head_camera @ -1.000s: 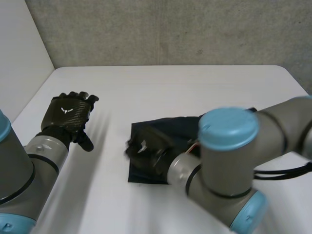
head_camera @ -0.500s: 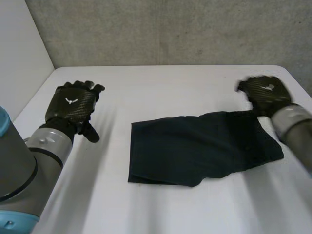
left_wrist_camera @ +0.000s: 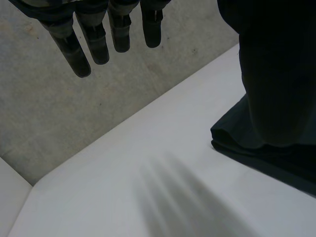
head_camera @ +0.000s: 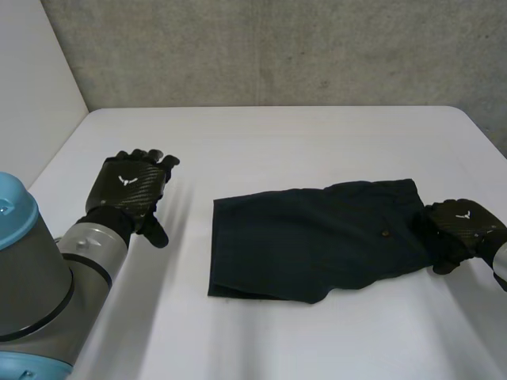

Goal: Fold the shorts.

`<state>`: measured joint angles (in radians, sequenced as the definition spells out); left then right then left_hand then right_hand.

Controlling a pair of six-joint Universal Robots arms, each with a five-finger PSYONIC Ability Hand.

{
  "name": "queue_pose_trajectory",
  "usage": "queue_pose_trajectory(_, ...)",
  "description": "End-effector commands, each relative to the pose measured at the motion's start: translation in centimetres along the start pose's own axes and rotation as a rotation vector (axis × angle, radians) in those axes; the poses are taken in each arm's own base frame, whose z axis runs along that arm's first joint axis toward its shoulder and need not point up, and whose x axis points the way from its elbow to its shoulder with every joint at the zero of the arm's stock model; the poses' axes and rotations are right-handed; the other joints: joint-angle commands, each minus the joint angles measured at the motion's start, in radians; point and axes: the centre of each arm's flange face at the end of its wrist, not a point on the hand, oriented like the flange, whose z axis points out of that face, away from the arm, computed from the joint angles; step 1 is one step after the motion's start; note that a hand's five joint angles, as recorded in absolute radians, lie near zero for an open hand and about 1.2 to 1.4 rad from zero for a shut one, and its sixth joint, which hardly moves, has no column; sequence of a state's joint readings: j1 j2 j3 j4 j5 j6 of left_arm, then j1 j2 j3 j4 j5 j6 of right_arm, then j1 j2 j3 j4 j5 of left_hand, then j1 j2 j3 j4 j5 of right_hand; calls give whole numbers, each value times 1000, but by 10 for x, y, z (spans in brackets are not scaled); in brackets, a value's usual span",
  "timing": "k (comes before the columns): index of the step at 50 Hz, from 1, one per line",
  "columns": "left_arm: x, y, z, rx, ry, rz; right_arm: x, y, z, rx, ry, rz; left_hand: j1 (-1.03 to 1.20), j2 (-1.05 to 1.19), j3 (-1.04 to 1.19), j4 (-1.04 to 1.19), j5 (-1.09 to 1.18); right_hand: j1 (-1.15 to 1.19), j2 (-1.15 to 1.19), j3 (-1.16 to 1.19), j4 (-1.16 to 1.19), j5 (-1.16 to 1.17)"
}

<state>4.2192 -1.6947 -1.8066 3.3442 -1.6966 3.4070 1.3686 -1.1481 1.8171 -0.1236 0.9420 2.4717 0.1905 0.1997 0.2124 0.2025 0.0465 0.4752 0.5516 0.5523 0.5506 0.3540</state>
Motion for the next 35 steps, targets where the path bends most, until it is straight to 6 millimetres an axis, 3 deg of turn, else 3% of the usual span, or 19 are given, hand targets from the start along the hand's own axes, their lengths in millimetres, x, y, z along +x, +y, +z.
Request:
queue_pose_trajectory(1,1,4,0,-12,4,2,3,7,11,12,14,-10,-16,-25,-38,-28,-47,317,241,240,242,264)
queue_pose_trajectory(3,2,5,1,-15,5,1,3,8,12,15,17,-13,-16,-25,-38,-28,-47,419,343,342,344,366)
queue_pose_trajectory(8,2,5,1,-18,6,3,7,5,16,35,28,-24,-16,-25,-38,-28,-47,920,844,843,845,867)
queue_pose_trajectory(17,1,5,1,-19,4,2,13,-5,15,47,65,-84,-16,-25,-38,-28,-47,921,845,844,846,868)
queue_pose_trajectory(19,1,5,1,-19,4,2,15,-19,13,59,95,-165,-16,-25,-38,-28,-47,921,845,844,846,868)
queue_pose_trajectory(21,1,5,1,-16,4,2,3,-43,9,93,98,-266,-16,-25,-38,-28,-47,921,845,844,846,868)
queue_pose_trajectory(23,1,4,1,-15,2,1,-13,-63,5,132,80,-334,-16,-25,-38,-28,-47,921,845,844,846,868)
queue_pose_trajectory(24,1,4,1,-15,2,1,-33,-83,2,178,47,-404,-16,-25,-38,-28,-47,921,845,844,846,868)
queue_pose_trajectory(26,0,4,1,-14,-2,1,-51,-97,-1,213,12,-452,-16,-25,-38,-28,-47,921,845,844,846,868)
queue_pose_trajectory(30,-1,3,1,-10,-4,0,-111,-130,-11,330,-116,-578,-16,-25,-38,-28,-47,921,845,844,846,868)
queue_pose_trajectory(31,-1,3,1,-11,-6,-1,-139,-139,-18,379,-182,-629,-16,-25,-38,-28,-47,921,845,844,846,868)
queue_pose_trajectory(33,-2,2,0,-8,-7,-2,-165,-144,-23,418,-241,-672,-16,-25,-38,-28,-47,921,845,844,846,868)
queue_pose_trajectory(34,-1,2,0,-7,-5,-1,-195,-143,-28,453,-315,-718,-16,-25,-38,-28,-47,921,845,844,846,868)
queue_pose_trajectory(35,-2,1,0,-6,-7,-2,-208,-142,-30,469,-348,-736,-16,-25,-38,-28,-47,921,845,844,846,868)
